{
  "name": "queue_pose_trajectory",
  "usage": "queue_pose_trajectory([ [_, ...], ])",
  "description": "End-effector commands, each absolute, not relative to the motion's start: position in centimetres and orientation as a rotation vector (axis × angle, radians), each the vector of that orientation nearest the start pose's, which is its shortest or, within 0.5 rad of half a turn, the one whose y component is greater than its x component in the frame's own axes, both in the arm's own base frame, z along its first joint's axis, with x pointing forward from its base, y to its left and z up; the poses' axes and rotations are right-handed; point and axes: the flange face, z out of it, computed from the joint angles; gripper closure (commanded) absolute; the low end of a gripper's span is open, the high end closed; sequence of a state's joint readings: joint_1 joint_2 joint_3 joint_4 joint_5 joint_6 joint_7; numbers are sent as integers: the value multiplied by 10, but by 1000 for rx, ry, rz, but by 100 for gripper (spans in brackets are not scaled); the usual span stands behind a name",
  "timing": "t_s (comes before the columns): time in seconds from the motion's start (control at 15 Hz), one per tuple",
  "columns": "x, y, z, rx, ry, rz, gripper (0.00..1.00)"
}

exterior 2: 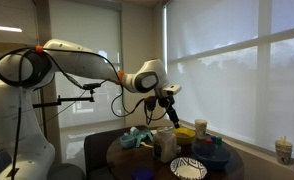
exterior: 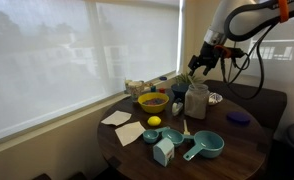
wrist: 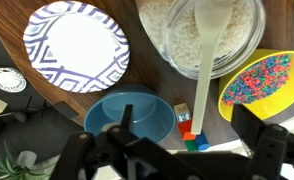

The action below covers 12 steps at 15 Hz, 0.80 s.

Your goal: Remove the spoon from the glass jar and put it on the table

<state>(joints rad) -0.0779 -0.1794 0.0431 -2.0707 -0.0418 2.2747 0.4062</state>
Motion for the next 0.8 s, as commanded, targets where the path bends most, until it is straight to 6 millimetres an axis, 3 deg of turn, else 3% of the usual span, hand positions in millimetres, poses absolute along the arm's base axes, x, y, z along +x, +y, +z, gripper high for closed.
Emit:
queue_pose_trajectory([
  [0.0, 552, -6, 543, -2972, 671, -593, 0],
  [0.4, 554, 1, 534, -2975, 669, -569, 0],
  [0.6, 553, 2, 534, -2976, 662, -570, 34],
  [0.73, 553, 2, 535, -2976, 664, -576, 49],
])
